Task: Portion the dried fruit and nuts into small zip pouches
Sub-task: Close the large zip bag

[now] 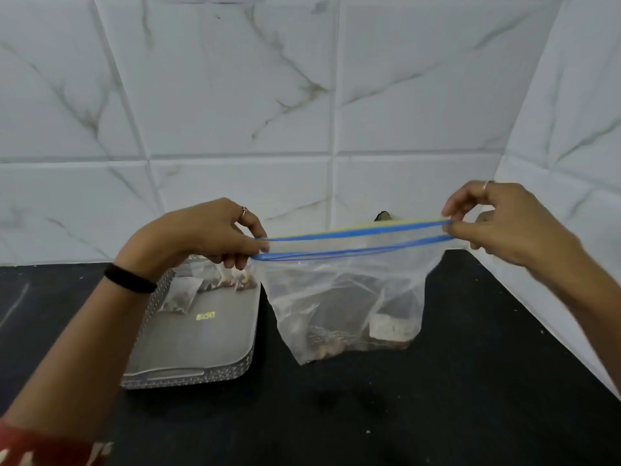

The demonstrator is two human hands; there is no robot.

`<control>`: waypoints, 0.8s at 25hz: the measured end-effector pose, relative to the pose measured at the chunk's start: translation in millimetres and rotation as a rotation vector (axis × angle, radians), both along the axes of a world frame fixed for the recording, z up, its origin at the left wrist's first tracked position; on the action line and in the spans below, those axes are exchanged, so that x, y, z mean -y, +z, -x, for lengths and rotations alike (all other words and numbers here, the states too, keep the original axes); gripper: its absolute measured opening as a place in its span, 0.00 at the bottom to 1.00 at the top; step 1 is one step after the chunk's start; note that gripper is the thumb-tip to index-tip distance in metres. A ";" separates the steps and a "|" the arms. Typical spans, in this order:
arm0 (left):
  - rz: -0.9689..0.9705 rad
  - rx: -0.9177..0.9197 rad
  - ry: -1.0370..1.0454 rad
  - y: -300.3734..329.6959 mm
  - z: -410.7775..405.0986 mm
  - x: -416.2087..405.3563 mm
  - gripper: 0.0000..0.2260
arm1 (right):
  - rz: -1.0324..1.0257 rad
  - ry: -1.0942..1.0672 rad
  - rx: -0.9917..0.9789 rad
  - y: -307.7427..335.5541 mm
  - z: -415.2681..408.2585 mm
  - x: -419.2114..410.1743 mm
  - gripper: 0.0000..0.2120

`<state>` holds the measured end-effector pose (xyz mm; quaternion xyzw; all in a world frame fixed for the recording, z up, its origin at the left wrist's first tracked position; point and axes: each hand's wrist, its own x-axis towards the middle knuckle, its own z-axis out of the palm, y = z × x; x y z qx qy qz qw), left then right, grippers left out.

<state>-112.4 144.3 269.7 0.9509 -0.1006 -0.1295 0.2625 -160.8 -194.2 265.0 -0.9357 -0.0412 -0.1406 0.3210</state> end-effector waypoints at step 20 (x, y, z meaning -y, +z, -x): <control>0.402 -0.157 0.089 -38.0 6.6 -10.1 0.03 | -0.304 0.182 -0.415 -34.0 -8.7 6.9 0.07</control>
